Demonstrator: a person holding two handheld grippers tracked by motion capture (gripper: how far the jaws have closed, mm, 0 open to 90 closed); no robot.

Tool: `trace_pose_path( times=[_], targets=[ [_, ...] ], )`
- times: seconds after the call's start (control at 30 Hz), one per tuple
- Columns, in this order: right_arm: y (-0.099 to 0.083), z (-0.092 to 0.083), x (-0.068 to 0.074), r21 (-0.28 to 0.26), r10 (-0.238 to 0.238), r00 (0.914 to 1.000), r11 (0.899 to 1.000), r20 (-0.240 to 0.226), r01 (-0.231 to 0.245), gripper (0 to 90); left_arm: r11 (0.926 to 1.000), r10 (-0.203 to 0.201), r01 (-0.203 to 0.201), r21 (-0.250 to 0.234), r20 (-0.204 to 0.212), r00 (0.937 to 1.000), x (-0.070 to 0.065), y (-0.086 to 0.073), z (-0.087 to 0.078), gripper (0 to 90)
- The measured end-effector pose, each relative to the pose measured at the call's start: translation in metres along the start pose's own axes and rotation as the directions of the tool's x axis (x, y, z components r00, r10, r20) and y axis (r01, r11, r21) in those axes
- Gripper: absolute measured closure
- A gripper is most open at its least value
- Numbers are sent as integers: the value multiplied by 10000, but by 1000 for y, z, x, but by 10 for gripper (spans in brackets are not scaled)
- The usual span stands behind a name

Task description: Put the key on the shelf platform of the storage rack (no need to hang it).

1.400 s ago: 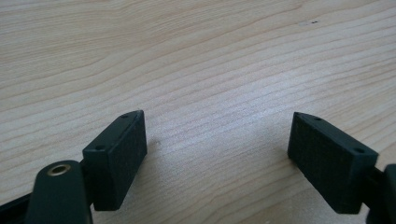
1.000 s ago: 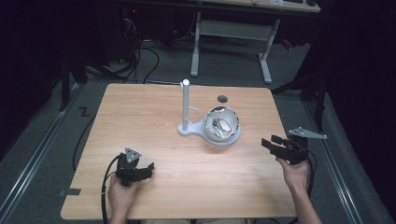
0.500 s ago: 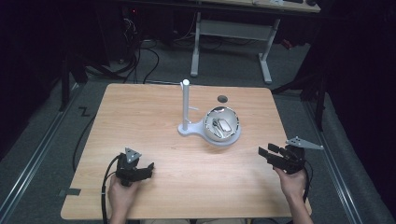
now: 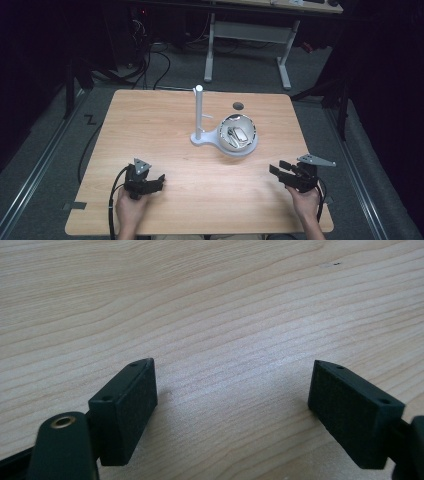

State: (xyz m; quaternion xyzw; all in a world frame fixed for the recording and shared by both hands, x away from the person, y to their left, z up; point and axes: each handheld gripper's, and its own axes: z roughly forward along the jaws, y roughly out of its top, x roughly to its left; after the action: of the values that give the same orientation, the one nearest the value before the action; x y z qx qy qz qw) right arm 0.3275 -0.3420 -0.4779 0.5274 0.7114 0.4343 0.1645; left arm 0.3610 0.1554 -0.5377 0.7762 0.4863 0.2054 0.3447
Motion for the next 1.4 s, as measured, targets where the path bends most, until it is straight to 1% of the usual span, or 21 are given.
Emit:
trace_pose_path(
  times=[0.2, 0.3, 0.53, 0.7, 0.83, 0.87, 0.9, 0.97, 1.1, 1.13, 1.2, 1.27, 1.3, 1.4],
  targets=[
    [-5, 5, 3, 69, 65, 10000, 10000, -72, -64, 458, 10000, 2, -2, 2, 1, 10000, 0, 0, 0, 199],
    [-7, 7, 4, 141, 58, 10000, 9999, -35, -58, 458, 10000, 3, -3, 2, 0, 10000, 0, 0, 0, 199],
    [-12, 14, 7, 300, -74, 10000, 9995, 28, 73, 460, 10000, 3, -3, 3, 1, 10000, 0, 0, 0, 199],
    [-17, 19, 12, 434, -225, 9997, 9988, 70, 222, 460, 10000, -3, 3, -1, 1, 10000, 0, 0, 0, 199],
    [-20, 24, 17, 599, -524, 9985, 9969, 183, 513, 461, 10000, -3, 3, 0, 1, 10000, 0, 0, 0, 199],
    [-21, 26, 20, 650, -710, 9971, 9955, 269, 691, 460, 10000, -1, 1, -2, 1, 10000, 0, 0, 0, 199],
    [-21, 26, 20, 650, -710, 9971, 9955, 269, 691, 460, 10000, 0, 0, 0, 0, 10000, 0, 0, 0, 199],
    [-23, 28, 23, 731, -952, 9949, 9930, 330, 926, 461, 10000, -1, 1, 0, 1, 10000, 0, 0, 0, 199],
    [-24, 31, 26, 855, -1206, 9919, 9895, 404, 1168, 461, 10000, 2, -2, 2, 0, 10000, 0, 0, 0, 199],
    [-25, 32, 27, 900, -1185, 9922, 9893, 394, 1146, 460, 10000, 1, -1, 1, -1, 10000, 0, 0, 0, 199],
    [-26, 34, 28, 936, -1307, 9905, 9876, 435, 1262, 460, 10000, -1, 1, -1, 1, 10000, 0, 0, 0, 199],
    [-28, 35, 30, 971, -1282, 9908, 9876, 437, 1235, 460, 10000, -1, 1, -1, 0, 10000, 0, 0, 0, 199],
    [-28, 35, 30, 968, -1403, 9891, 9860, 457, 1354, 460, 10000, -1, 1, 2, -1, 10000, 0, 0, 0, 199],
    [-30, 37, 34, 1025, -1491, 9875, 9844, 511, 1434, 459, 10000, -3, 3, -1, 0, 10000, 0, 0, 0, 199]
  ],
)
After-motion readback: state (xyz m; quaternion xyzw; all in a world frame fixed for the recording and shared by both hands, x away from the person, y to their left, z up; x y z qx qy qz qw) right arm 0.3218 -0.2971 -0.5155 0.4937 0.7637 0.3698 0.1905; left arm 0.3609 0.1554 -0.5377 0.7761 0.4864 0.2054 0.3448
